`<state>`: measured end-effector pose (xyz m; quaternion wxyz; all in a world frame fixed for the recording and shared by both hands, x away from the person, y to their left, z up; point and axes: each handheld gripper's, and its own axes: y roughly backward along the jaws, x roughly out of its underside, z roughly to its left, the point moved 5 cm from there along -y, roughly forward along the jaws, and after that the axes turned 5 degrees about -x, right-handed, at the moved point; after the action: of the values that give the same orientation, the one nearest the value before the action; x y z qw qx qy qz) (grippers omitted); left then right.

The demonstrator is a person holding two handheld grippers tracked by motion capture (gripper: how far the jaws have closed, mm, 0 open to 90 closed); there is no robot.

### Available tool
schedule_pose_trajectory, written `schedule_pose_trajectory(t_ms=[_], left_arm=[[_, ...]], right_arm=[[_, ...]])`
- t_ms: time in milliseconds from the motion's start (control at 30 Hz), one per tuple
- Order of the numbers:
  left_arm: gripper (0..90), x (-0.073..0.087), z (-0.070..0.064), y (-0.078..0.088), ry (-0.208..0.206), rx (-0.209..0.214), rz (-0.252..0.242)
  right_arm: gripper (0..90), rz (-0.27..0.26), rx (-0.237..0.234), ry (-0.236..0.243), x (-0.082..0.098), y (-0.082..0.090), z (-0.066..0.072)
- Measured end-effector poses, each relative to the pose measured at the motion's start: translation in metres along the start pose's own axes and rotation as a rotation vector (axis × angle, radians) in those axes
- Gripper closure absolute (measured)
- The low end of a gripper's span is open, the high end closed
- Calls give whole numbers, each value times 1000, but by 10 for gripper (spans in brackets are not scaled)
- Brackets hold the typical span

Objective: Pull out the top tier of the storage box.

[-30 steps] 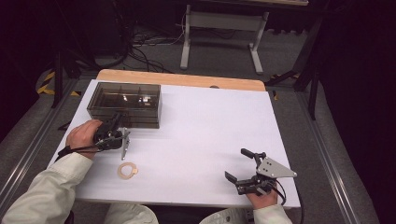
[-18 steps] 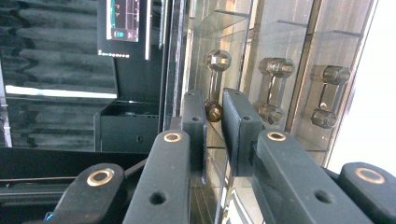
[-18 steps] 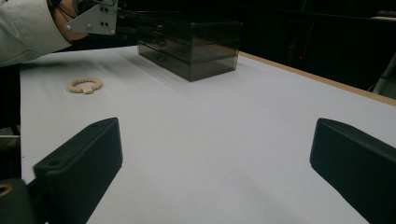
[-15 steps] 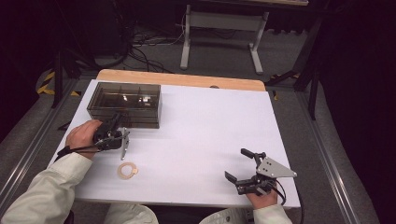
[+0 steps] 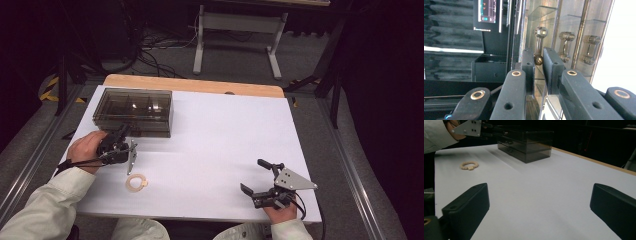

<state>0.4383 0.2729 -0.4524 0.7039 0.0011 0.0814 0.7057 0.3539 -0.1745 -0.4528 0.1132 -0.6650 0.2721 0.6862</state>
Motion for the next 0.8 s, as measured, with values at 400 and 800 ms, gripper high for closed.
schedule_pose_trajectory(t_ms=[400,800], left_arm=[[802,0,0,10,-29,16,3],[798,2,-1,19,-36,31,-8]], right_arm=[[30,0,1,1,0,0,0],[30,2,0,2,0,0,0]])
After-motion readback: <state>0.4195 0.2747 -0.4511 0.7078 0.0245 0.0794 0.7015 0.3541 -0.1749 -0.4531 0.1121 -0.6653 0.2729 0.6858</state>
